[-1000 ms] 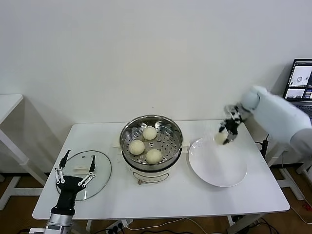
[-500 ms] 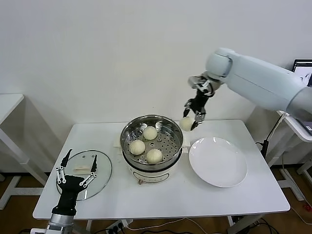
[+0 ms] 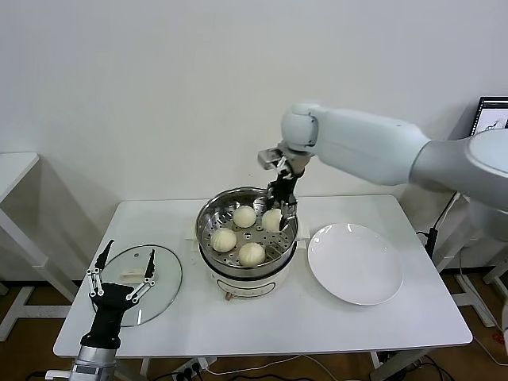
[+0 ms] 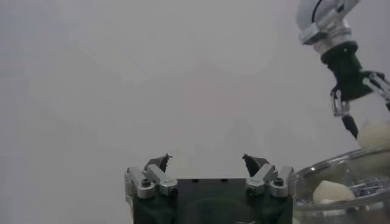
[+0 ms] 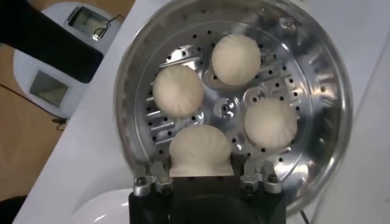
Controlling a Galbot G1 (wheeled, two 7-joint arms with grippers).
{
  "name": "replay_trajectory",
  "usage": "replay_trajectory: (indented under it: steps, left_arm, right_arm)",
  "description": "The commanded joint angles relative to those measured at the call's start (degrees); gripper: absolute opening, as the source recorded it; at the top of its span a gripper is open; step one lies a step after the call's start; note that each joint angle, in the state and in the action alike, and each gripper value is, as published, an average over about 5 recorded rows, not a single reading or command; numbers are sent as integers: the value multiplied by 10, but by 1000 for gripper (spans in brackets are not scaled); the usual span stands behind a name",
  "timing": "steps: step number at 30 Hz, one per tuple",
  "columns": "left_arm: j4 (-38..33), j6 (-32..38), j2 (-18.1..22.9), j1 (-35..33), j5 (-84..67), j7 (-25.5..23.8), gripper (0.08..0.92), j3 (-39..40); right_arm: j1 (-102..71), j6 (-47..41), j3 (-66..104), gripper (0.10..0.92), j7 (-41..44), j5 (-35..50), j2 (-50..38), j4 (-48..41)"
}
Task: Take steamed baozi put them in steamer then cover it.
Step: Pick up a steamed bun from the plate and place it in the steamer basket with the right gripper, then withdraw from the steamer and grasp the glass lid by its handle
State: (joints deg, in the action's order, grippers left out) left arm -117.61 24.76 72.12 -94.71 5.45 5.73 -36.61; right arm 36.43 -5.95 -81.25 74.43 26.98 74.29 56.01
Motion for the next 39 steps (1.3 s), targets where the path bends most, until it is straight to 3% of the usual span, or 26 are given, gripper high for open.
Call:
replay_trajectory:
  steps: [1,14,19,24,30,32,35,39]
  left_arm:
    - [2,2,1,0,0,0,823,0]
    - [7,4,2,0,0,1,823,0]
    - [6,4,2,0,0,1,823,-1]
    - [5,4,2,-1,1,1,823,-3]
    - [10,-3,4,5,26,7,823,-4]
    - [15,-6,4,9,49,12,823,-6]
    - [30,-13,1,16,94,23,823,-12]
    - [55,-25,-6,24,162,38,823,-21]
  right_arm:
    - [-24,-4,-21,670,-20,-11,44,-44]
    - [-44,4,-19,676,-34,-31,54,-81]
    - [-45,5,-17,737,-40,-31,55,-74]
    - [-40,6,-6,816,-39,-32,44,-53]
    - [-32,13,81,822,-53,-36,-24,29]
    - [-32,24,124,823,-91,-23,-63,68]
    - [-38,61,167,823,-247,18,-126,130]
    - [-82,105,208,823,-570,52,-211,215]
